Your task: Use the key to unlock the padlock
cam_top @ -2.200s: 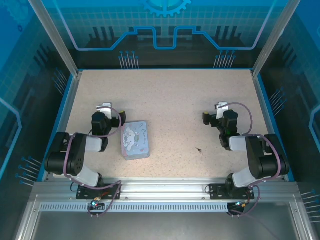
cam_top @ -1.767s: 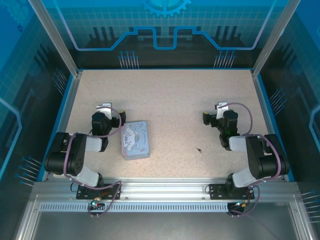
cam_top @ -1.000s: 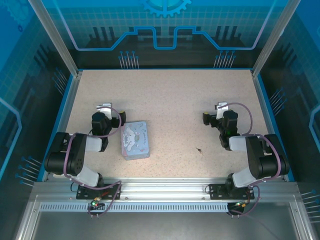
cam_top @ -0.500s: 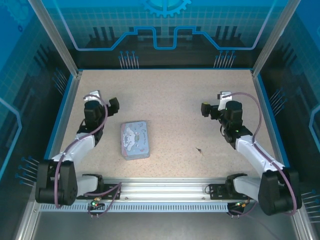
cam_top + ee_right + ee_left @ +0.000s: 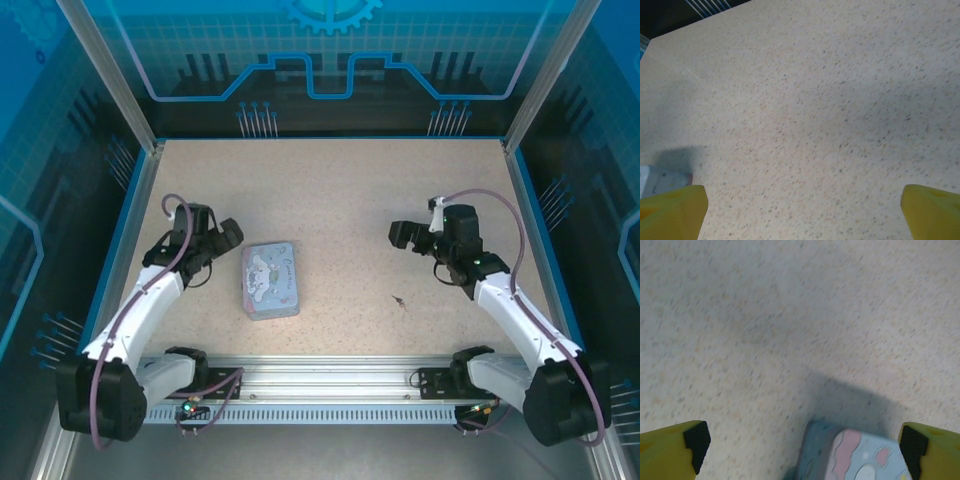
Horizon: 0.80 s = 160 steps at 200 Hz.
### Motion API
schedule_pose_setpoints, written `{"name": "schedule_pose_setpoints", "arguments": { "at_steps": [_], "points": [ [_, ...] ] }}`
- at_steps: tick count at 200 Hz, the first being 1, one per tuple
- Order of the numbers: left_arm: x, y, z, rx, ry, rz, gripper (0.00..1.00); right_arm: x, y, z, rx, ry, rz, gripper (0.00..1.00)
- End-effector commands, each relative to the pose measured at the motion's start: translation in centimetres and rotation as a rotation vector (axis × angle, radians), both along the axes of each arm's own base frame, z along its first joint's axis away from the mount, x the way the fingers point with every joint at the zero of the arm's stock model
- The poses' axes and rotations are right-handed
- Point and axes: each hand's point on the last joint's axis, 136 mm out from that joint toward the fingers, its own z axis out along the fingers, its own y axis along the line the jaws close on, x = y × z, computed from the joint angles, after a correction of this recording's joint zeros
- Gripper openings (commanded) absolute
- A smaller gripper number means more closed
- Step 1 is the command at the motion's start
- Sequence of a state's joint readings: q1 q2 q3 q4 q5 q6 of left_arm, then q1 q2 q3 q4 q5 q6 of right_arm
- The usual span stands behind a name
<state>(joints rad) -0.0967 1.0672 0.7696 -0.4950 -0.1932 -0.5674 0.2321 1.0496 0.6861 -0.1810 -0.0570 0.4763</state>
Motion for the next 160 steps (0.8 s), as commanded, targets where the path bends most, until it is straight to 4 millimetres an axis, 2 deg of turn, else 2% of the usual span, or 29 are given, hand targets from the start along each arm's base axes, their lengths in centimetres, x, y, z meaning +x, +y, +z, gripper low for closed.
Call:
{"name": "schedule_pose_setpoints", "arguments": {
  "at_steps": [1, 33, 81, 132, 160],
  "points": [
    [-3.3, -1.0, -2.2, -0.074, 0.118, 0.018, 0.99, -1.4, 0.1, -1.1, -0.001, 0.065, -0.037, 1.00],
    [-4.1, -2.6, -3.7, -0.102, 0.151, -0.022, 0.99, -1.4, -0.7, -3.4, -0.011, 0.141, -0.117, 1.00],
    [-5.1, -4.6, -5.2, -0.124, 0.184, -0.048, 0.99, -1.0, 0.1, -5.9, 0.027, 0.265, -0.140, 1.00],
    [-5.2, -7.6, -5.8, -0.177, 0.179, -0.074, 0.99, -1.8, 2.0, -6.6, 0.090, 0.311, -0.089, 1.00],
    [-5.6, -10.3, -5.4, -0.239, 0.158, -0.096, 0.99, -2.5, 3.1, -6.4, 0.137, 0.329, -0.060, 1.00]
  ]
}}
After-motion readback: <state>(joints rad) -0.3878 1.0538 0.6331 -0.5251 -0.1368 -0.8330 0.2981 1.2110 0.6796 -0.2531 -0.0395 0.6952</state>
